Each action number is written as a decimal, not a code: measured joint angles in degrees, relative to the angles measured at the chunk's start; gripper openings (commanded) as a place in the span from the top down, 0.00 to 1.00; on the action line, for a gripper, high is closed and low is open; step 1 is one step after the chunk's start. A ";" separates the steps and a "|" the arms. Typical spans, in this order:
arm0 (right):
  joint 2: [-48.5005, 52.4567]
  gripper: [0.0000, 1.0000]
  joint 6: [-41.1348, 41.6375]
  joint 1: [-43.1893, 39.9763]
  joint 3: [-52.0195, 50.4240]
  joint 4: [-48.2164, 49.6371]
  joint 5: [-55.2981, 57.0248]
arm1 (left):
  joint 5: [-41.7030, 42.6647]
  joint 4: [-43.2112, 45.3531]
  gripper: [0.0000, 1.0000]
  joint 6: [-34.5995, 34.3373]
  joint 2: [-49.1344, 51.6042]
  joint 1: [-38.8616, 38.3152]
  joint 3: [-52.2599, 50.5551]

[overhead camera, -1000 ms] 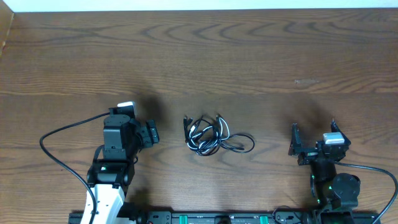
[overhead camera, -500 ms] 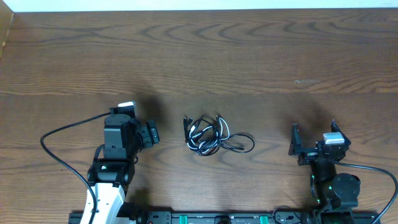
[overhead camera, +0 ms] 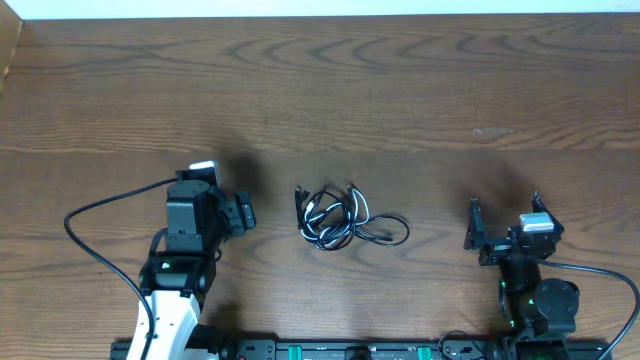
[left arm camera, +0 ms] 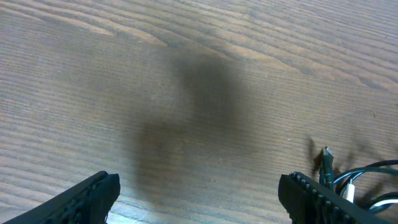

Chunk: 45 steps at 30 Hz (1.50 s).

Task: Untangle cables
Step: 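Raise the left gripper and move it forward toward the cable bundle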

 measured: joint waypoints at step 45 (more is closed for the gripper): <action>0.00 0.01 0.00 -0.02 0.00 0.00 0.00 | 0.02 -5.01 0.13 0.17 13.44 0.00 7.80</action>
